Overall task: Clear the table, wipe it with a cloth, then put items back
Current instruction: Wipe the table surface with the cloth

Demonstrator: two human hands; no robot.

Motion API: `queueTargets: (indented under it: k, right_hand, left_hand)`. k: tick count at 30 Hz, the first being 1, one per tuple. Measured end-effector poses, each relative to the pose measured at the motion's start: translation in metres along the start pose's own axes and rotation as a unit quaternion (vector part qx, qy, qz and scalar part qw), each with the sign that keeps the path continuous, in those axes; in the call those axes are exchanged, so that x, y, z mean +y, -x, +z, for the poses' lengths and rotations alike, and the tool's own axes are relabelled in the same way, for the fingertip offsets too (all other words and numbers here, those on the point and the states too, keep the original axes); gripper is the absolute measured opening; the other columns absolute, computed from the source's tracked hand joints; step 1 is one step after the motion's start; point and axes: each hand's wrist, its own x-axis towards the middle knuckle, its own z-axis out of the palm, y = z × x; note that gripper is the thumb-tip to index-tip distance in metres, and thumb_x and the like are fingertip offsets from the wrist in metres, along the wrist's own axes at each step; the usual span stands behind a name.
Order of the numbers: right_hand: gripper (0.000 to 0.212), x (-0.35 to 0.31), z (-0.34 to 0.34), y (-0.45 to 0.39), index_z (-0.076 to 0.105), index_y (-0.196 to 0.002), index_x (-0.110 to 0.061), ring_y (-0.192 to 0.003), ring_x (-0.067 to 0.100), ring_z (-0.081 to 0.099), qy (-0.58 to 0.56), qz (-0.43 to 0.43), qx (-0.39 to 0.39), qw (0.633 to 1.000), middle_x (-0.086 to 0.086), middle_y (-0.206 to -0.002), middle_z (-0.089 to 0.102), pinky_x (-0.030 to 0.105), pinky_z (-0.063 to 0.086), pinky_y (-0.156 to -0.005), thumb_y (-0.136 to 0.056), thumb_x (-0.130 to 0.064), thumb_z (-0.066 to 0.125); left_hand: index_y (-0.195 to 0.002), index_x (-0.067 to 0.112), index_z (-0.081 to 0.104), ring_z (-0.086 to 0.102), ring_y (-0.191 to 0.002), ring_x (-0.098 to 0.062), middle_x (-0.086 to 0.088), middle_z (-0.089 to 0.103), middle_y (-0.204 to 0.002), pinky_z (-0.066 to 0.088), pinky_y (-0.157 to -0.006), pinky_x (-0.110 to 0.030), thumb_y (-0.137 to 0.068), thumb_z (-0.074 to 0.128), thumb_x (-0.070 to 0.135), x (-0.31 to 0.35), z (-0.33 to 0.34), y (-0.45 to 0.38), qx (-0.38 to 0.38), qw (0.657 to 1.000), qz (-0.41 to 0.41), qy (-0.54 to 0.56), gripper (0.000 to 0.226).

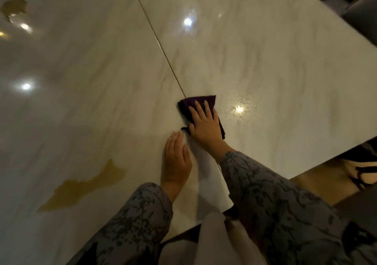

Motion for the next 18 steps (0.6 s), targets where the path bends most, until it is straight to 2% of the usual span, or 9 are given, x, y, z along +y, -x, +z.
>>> queueTargets:
  k: [2, 5, 7, 9, 13, 18]
  right_hand:
    - [0.061, -0.001, 0.007, 0.030, 0.019, -0.154, -0.021, -0.150, 0.030, -0.003, 0.006, 0.022, 0.007, 1.000, 0.005, -0.163, 0.009, 0.047, -0.002, -0.121, -0.098, -0.038, 0.030]
    - [0.064, 0.000, 0.018, 0.082, 0.027, -0.152, -0.020, -0.149, 0.032, 0.007, 0.010, 0.051, 0.033, 0.998, 0.007, -0.161, 0.020, 0.047, 0.002, -0.119, -0.093, -0.043, 0.022]
    - [0.062, 0.001, 0.026, 0.115, 0.035, -0.150, -0.019, -0.148, 0.032, 0.014, 0.009, 0.069, 0.063, 0.996, 0.008, -0.158, 0.029, 0.049, 0.009, -0.119, -0.093, -0.043, 0.025]
    - [0.060, 0.000, 0.036, 0.146, 0.035, -0.149, -0.020, -0.149, 0.029, 0.012, 0.007, 0.090, 0.081, 0.993, 0.006, -0.158, 0.029, 0.049, 0.011, -0.120, -0.095, -0.044, 0.027]
    - [0.058, 0.001, 0.051, 0.194, 0.029, -0.151, -0.024, -0.150, 0.023, 0.002, 0.024, 0.128, 0.087, 0.988, 0.001, -0.160, 0.020, 0.046, 0.007, -0.121, -0.097, -0.046, 0.027]
    - [0.059, 0.007, 0.055, 0.204, 0.030, -0.151, -0.023, -0.150, 0.025, 0.007, 0.033, 0.135, 0.089, 0.986, 0.002, -0.160, 0.021, 0.049, 0.012, -0.120, -0.097, -0.049, 0.029]
  left_hand:
    - [-0.136, 0.004, 0.051, 0.040, -0.137, -0.023, -0.013, 0.051, -0.142, 0.037, -0.112, -0.045, -0.101, 0.033, 0.026, -0.003, -0.004, 0.002, -0.013, 1.000, 0.006, 0.015, 0.046]
    - [-0.140, 0.005, 0.048, 0.030, -0.143, -0.018, -0.010, 0.044, -0.148, 0.031, -0.116, -0.042, -0.102, 0.036, 0.021, -0.011, -0.014, 0.005, -0.078, 0.996, 0.046, 0.006, 0.043]
    - [-0.144, 0.005, 0.042, 0.023, -0.146, -0.019, -0.010, 0.036, -0.153, 0.027, -0.118, -0.040, -0.103, 0.034, 0.019, -0.016, -0.021, 0.007, -0.119, 0.988, 0.092, -0.038, 0.044]
    - [-0.147, 0.004, 0.036, 0.019, -0.148, -0.021, -0.010, 0.032, -0.156, 0.024, -0.120, -0.040, -0.103, 0.029, 0.025, -0.020, -0.028, 0.009, -0.142, 0.976, 0.133, -0.097, 0.049]
    - [-0.149, 0.003, 0.032, 0.019, -0.148, -0.022, -0.010, 0.031, -0.156, 0.021, -0.120, -0.039, -0.102, 0.031, 0.029, -0.034, -0.038, 0.027, -0.137, 0.963, 0.178, -0.149, 0.054]
    - [-0.142, 0.002, 0.044, 0.028, -0.145, -0.020, -0.011, 0.042, -0.150, 0.028, -0.118, -0.040, -0.100, 0.042, 0.024, -0.038, -0.040, 0.032, -0.109, 0.975, 0.167, -0.101, 0.048]
